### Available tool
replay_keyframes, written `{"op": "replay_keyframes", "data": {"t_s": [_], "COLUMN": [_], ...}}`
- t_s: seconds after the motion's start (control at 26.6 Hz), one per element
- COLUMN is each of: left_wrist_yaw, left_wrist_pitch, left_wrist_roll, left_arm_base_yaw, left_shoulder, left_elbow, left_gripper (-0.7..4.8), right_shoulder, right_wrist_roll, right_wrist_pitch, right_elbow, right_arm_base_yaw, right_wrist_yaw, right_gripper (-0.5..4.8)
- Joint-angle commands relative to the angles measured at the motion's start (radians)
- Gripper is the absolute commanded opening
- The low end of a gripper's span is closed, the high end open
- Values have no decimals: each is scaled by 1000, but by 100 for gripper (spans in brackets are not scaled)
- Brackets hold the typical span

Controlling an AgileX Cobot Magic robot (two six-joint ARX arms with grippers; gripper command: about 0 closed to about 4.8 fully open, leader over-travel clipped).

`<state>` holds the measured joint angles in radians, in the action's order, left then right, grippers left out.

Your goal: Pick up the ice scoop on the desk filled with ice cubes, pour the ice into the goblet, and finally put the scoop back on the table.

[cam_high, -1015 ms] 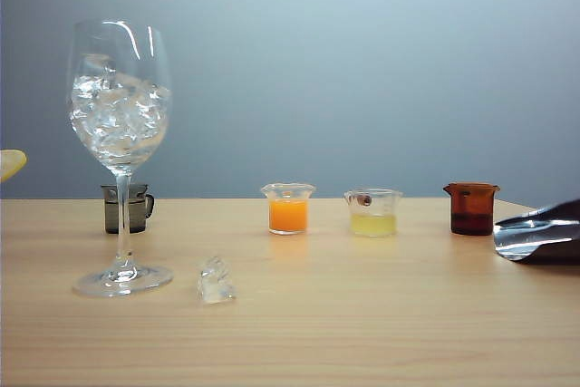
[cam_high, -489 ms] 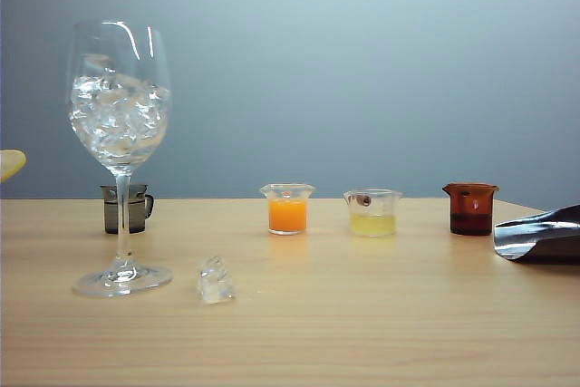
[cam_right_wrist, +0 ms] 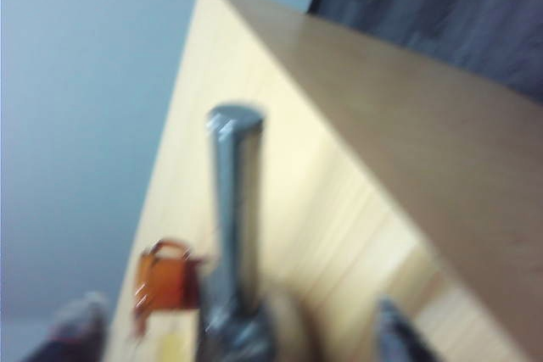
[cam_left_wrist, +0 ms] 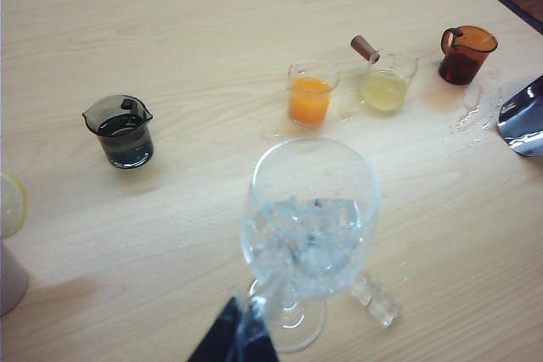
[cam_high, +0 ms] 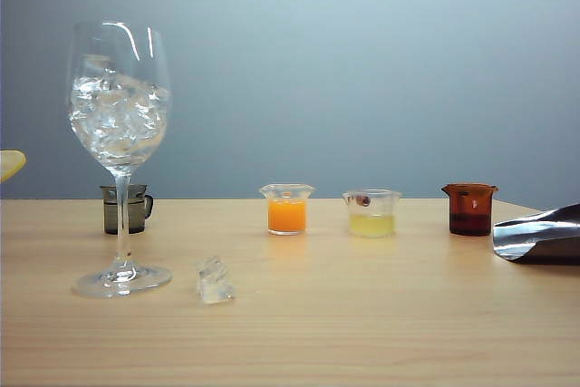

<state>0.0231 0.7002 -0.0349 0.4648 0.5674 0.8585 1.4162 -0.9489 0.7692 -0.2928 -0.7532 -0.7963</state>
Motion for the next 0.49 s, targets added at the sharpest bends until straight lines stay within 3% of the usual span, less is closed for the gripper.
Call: {"op": "replay_keyframes", "data": {"t_s": [0.04, 0.08, 0.26, 0.49], "left_wrist_yaw": [0, 0, 19, 93], "left_wrist_pitch": [-3, -1, 34, 50], "left_wrist_roll": [1, 1, -7, -121], "left_arm_base_yaw": [-1, -1, -2, -2], "left_shoulder": [-25, -35, -140, -251], "left_elbow": [4, 4, 4, -2], "left_gripper": [-6, -6, -6, -6], "right_shoulder": [-48, -63, -183, -346], "right_wrist_roll": [5, 5, -53, -53], "right_wrist_pitch": [12, 13, 13, -62], "right_elbow": [10, 12, 17, 18], "right_arm_base_yaw": [3, 8, 78, 203], "right_wrist_yaw": [-127, -140, -142, -118], "right_gripper": [52, -20, -9, -9]}}
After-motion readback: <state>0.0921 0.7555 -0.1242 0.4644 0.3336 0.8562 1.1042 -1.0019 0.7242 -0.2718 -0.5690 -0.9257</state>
